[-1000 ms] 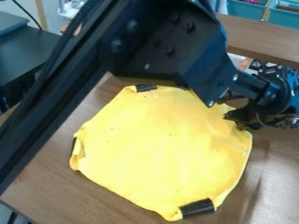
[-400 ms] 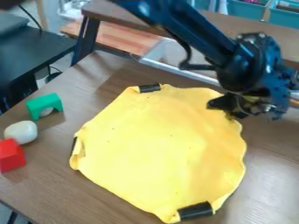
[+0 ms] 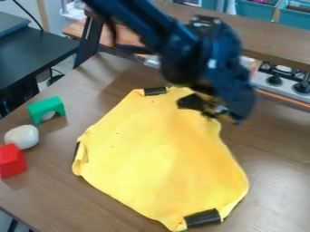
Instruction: Fold the cloth from top right to bottom left
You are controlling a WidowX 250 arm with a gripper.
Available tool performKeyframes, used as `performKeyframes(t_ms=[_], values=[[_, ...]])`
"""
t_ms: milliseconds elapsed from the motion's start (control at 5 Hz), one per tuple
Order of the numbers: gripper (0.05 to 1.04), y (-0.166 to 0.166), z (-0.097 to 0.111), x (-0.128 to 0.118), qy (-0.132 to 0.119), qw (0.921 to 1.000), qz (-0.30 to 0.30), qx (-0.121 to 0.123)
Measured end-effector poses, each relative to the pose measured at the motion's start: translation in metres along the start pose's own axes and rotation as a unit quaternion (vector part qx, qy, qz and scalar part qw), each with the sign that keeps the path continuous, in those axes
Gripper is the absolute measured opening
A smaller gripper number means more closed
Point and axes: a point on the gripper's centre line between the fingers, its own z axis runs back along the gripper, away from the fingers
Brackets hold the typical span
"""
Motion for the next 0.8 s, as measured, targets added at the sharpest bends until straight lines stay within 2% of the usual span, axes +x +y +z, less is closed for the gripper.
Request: performKeyframes(t_ms=[400, 600, 800], values=[[0.049, 0.057, 0.028, -0.002, -0.002, 0.9997, 0.025, -0.004], [0.049, 0.084, 0.04, -0.005, 0.005, 0.9994, 0.034, -0.01], [0.049, 0.117, 0.041, -0.005, 0.019, 0.9985, 0.051, 0.007]])
